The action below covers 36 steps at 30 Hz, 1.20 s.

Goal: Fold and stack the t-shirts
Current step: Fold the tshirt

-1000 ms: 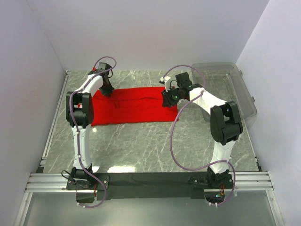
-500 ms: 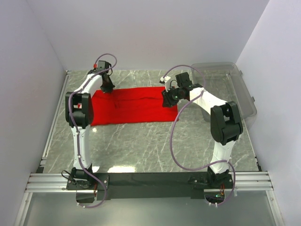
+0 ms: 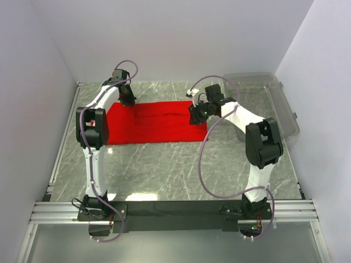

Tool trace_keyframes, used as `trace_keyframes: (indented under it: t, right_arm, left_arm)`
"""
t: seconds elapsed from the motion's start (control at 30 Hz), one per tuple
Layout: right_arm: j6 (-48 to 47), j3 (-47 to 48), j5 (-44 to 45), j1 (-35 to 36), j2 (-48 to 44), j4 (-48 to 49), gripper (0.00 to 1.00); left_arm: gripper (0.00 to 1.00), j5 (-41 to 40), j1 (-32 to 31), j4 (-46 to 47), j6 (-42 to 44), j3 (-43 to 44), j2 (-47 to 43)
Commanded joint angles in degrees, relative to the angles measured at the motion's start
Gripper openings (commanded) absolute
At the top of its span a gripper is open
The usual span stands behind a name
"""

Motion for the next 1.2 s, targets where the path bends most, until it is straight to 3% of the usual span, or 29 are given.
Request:
trace_keyframes:
  t: [0.0,0.17,0.37,0.43,0.53,0.6,0.63,0.67,0.8,0.97,1.07,1.17]
  right_arm:
    - [0.0,-0.2,-0.8,-0.5,-3.1,1.2,0.35]
    - [0.0,-0.1,-0.8,-0.5,-3.3,1.2,0.35]
    - [-0.9,-0.5,-0.5,-0.7,-3.7,1.1,0.35]
    - [-2.4,-0.8,-0.1,-0.6,-4.2,0.8,0.36]
    - [-5.6,-1.4,1.3,-0.9,-5.4,0.7,0.36]
    - [-7.4,-1.6,1.3,-1.6,-6.5,0.4,0.36]
    - [-8.8,-1.6,0.8,-2.0,-6.8,-0.4,0.36]
    - [-11.7,-1.6,-0.6,-2.5,-7.1,-1.1,0.36]
    - [-23.9,-2.3,-6.1,-5.6,-9.6,-5.7,0.39]
    - [-40.6,-5.4,-9.7,-6.9,-13.3,-10.6,0.42]
    - [-41.1,-5.8,-10.8,-6.9,-14.2,-10.9,0.43]
    - [-38.1,-4.5,-12.6,-6.9,-13.8,-11.1,0.43]
  left_arm:
    - [0.12,2.9,-0.2,2.9,1.5,2.4,-0.5]
    - [0.39,3.1,-0.2,4.5,3.2,1.1,-3.2]
    - [0.42,-1.9,-0.2,6.9,7.0,-3.7,-13.0]
    - [0.43,-7.8,-0.1,8.2,8.8,-8.2,-17.2]
    - [0.58,-14.6,0.3,10.2,9.4,-17.0,-27.2]
    - [0.82,-19.1,2.0,12.3,7.7,-26.3,-36.4]
    - [0.90,-19.4,3.1,13.0,5.1,-29.7,-39.7]
    - [0.95,-13.8,4.6,13.9,4.1,-36.5,-46.1]
    - [0.95,0.8,17.4,15.5,-3.0,-51.1,-58.7]
    - [0.93,2.0,22.5,13.1,-11.1,-64.3,-70.4]
    - [0.90,2.0,25.6,13.3,-15.9,-70.1,-72.7]
    - [0.82,7.0,30.1,15.9,-19.2,-76.1,-71.2]
